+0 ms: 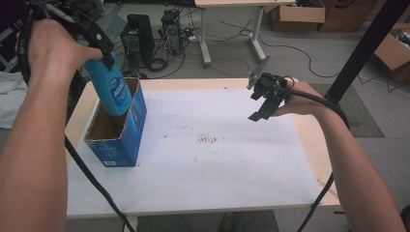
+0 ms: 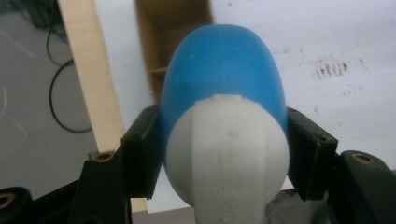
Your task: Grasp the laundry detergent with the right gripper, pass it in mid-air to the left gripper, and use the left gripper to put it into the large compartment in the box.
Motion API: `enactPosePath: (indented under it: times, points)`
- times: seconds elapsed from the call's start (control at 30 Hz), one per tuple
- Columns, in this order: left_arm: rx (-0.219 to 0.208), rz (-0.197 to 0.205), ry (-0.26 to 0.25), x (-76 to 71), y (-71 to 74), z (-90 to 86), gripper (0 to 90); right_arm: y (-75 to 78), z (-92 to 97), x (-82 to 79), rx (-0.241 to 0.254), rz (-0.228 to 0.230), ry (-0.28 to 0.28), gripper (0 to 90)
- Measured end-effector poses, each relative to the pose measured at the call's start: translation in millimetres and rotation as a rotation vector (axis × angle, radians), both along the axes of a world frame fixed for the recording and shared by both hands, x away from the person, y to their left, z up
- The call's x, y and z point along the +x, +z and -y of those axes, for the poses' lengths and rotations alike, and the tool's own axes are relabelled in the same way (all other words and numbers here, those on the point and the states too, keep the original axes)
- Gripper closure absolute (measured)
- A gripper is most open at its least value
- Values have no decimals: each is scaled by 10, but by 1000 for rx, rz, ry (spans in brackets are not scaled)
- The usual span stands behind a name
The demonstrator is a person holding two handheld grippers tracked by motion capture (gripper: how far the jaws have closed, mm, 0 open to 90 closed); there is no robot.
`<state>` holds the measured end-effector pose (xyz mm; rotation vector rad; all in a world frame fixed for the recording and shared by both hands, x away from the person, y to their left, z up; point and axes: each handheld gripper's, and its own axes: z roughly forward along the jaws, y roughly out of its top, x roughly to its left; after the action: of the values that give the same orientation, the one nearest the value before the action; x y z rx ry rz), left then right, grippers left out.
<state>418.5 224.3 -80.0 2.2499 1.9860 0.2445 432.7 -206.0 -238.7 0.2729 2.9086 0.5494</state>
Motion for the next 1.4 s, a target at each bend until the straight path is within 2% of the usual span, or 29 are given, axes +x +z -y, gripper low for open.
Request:
enactPosePath:
  times: [0.2, 0.4, 0.53, 0.83, 1.4]
  points:
    - [5, 8, 76, -48, 1, -178, 387, 44, 108, 9, -12, 0, -17, 201]
    - [33, 4, 95, -71, -62, -229, 387, 51, 156, -2, -18, -2, -26, 201]
    - [24, -1, 106, -72, -133, -250, 387, 37, 175, -11, -28, 0, -28, 203]
    - [16, -26, 103, -50, -370, -273, 387, 21, 208, -35, -28, -4, -32, 209]
    - [16, -104, 81, 49, -939, -255, 387, -6, 194, -46, -29, -8, -23, 214]
